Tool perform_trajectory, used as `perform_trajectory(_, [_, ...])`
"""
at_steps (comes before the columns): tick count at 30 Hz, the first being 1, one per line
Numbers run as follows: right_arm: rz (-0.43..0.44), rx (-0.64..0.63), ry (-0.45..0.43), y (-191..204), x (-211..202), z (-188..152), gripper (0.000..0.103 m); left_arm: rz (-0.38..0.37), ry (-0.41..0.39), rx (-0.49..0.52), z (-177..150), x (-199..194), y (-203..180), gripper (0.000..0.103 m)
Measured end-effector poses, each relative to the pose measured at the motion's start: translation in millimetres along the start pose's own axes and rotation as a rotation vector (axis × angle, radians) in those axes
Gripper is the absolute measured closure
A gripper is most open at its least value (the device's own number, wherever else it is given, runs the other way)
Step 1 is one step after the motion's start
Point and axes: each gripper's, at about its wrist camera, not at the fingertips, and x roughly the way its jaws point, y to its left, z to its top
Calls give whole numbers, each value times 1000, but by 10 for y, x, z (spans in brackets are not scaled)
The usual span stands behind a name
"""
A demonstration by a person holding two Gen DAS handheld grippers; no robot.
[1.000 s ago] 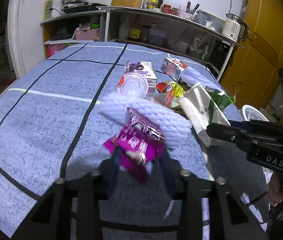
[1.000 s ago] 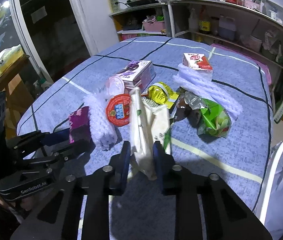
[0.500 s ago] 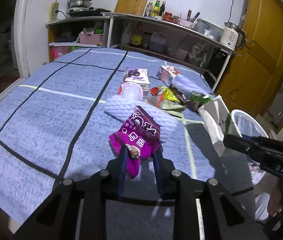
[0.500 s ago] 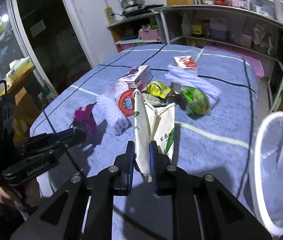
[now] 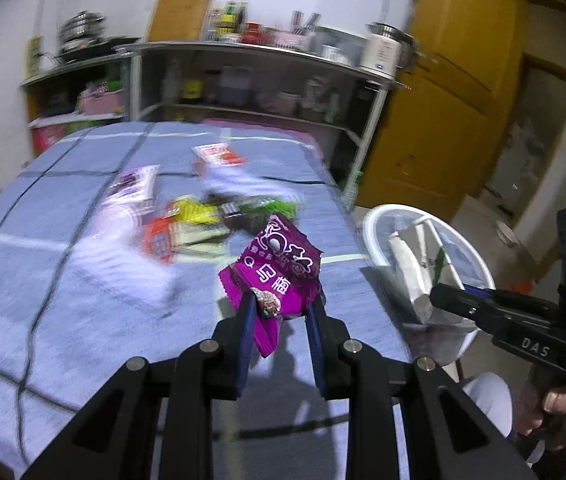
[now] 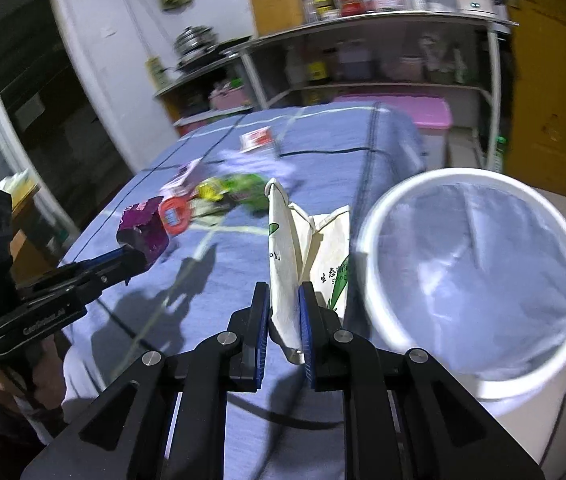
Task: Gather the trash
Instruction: 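Carry both items over the trash bin and open both tools to drop them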
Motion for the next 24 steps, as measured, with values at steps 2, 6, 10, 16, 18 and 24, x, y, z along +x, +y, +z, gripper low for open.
perform_trajectory(2, [-23, 29, -12, -164, -66, 9, 88, -31, 5, 32, 50, 89, -177, 77])
perform_trajectory(6, [-53, 81, -18, -457, -118, 20, 88, -87, 29, 78, 168, 317, -479, 77])
perform_trajectory(10, [-70, 126, -7, -682, -114, 28, 87, -139, 62, 113, 246, 530, -745, 77])
perform_trajectory(16, [-85, 180, 14, -949, -91, -10, 87, -196, 117, 163, 290, 787, -1060, 77])
perform_trajectory(18, [-83, 196, 20, -1009, -77, -9, 87, -207, 130, 174, 283, 845, -1131, 76])
perform_trajectory(24, [-78, 222, 41, -1111, -45, -30, 85, -213, 156, 186, 294, 950, -1175, 72])
